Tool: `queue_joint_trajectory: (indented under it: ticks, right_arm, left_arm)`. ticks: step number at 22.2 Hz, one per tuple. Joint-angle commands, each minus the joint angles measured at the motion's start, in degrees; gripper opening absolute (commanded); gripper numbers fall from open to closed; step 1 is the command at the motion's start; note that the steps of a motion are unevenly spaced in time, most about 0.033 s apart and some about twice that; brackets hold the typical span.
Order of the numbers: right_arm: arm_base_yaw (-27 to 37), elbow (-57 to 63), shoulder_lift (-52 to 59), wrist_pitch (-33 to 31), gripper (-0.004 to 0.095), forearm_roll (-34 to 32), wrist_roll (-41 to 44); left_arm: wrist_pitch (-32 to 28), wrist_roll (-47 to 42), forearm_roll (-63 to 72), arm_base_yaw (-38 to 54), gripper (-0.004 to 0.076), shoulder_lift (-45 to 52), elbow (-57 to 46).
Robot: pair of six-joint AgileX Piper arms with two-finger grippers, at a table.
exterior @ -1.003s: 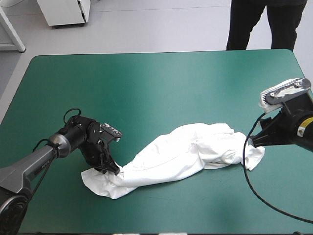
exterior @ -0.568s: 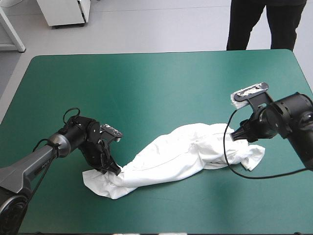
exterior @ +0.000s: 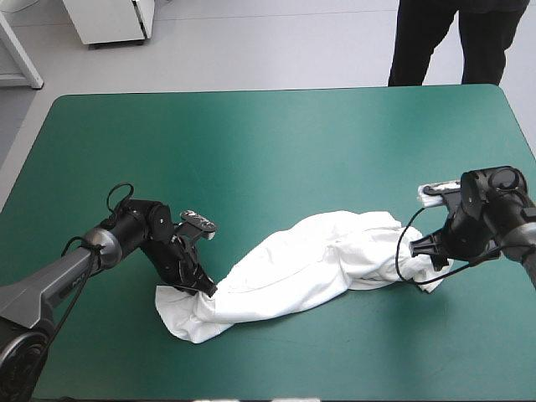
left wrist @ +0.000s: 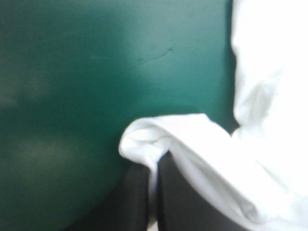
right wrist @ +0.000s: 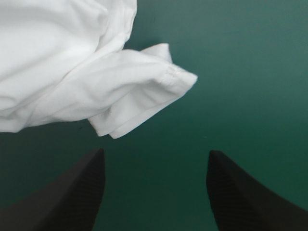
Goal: Fold the cloth
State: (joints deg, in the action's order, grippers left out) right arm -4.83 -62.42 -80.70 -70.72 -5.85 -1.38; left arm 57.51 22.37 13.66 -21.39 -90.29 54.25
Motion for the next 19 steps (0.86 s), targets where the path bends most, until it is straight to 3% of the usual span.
queue_joint_trajectory:
  ticks: [1,15,17,19]
  right_arm:
    - [0.7,-0.3,-1.8,1.0,0.0597,0.1,-0.6]
    - [5.2,-0.3,-14.1,13.4,0.0586,5.1,-5.5]
    - [5.2,-0.3,-17.2,13.4,0.0521,8.4,-7.0]
    - [5.2,-0.3,-19.9,12.8,0.0393,14.0,-9.6]
  left_arm:
    - [-2.9,0.8,5.1,-0.7,-0.0022,-0.1,0.0]
    - [-2.3,2.2,4.9,-0.7,-0.0022,-0.1,0.0]
    - [-2.3,2.2,4.9,-0.7,-0.0022,-0.1,0.0]
    - [-2.1,2.2,4.3,-0.7,-0.0022,-0.1,0.0]
